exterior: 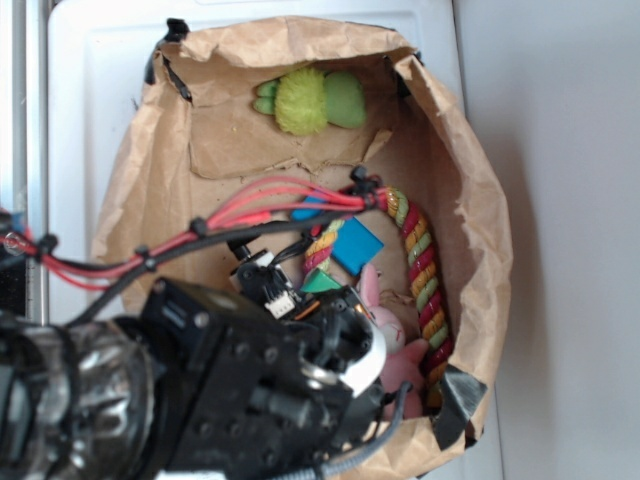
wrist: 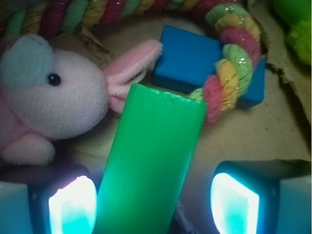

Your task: Grab the green block.

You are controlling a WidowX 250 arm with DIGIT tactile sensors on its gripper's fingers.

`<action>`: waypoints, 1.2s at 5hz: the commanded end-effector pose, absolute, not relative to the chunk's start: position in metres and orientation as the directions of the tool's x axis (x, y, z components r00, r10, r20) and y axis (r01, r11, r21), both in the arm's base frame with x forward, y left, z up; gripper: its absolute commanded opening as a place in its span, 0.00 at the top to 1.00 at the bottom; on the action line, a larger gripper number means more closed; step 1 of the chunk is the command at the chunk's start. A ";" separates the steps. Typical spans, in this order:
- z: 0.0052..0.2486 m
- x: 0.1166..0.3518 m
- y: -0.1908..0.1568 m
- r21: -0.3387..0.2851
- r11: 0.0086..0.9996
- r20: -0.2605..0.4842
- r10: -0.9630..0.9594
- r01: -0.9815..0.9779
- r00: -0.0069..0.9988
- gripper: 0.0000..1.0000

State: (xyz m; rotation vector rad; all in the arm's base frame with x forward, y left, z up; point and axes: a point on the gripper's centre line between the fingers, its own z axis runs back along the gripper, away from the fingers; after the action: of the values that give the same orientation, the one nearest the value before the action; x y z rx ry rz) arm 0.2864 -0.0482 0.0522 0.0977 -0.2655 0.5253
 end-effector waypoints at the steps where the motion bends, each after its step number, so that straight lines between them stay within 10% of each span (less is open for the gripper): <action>1: 0.083 0.295 -0.049 -0.007 0.857 0.316 0.491 -0.516 0.811 0.00; 6: 0.085 0.301 -0.044 -0.028 0.841 0.315 0.520 -0.540 0.794 0.00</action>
State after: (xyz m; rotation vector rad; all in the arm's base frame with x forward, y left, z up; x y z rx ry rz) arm 0.2927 -0.0505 0.0621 0.1010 -0.2629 0.5745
